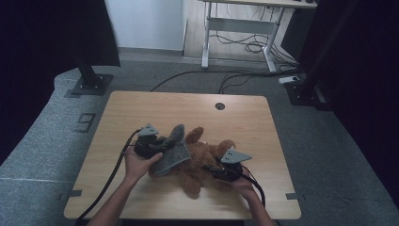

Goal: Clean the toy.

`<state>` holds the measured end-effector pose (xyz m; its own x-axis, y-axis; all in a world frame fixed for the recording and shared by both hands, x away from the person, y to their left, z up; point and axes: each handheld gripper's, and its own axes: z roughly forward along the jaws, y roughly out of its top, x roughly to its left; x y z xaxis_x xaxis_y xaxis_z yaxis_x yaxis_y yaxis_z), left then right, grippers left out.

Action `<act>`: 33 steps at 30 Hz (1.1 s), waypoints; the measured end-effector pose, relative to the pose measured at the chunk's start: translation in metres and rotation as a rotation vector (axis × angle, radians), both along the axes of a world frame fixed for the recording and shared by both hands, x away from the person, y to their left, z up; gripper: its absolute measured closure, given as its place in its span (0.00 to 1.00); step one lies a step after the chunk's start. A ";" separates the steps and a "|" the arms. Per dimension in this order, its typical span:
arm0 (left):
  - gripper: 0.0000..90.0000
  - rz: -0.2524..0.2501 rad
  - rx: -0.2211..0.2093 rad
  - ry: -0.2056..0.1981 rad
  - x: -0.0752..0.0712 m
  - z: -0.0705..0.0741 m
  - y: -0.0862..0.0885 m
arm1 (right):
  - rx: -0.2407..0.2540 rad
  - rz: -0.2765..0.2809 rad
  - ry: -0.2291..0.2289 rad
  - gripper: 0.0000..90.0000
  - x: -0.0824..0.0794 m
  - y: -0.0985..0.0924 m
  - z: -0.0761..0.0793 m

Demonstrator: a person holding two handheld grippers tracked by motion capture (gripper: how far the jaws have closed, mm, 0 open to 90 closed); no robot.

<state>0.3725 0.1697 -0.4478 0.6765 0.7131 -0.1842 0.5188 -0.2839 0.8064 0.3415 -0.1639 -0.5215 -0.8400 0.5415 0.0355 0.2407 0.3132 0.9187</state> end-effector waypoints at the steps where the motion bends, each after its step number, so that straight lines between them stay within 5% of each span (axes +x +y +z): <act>1: 0.84 0.010 0.003 0.012 0.001 -0.002 0.006 | 0.004 -0.002 0.001 0.64 0.000 0.000 0.000; 10: 0.85 0.106 0.047 0.047 0.000 -0.030 0.043 | 0.011 -0.006 0.002 0.64 0.000 0.000 -0.001; 15: 0.85 0.132 0.065 0.123 0.001 -0.054 0.056 | 0.022 -0.006 0.007 0.64 0.001 -0.001 -0.002; 20: 0.85 0.092 0.123 0.205 0.002 -0.078 0.055 | 0.032 -0.007 0.012 0.64 0.002 -0.003 -0.003; 23: 0.85 0.111 0.105 0.154 0.001 -0.064 0.058 | 0.033 -0.007 0.011 0.63 0.001 -0.004 -0.003; 27: 0.85 0.113 0.102 0.011 -0.009 -0.027 0.053 | 0.050 -0.006 0.022 0.64 0.003 -0.007 -0.004; 33: 0.85 -0.001 0.012 -0.082 -0.021 0.012 0.017 | 0.033 -0.010 0.007 0.63 0.001 -0.003 -0.004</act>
<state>0.3518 0.1867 -0.4361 0.6898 0.7141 -0.1195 0.4505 -0.2941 0.8430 0.3422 -0.1669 -0.5250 -0.8342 0.5483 0.0593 0.2499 0.2801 0.9269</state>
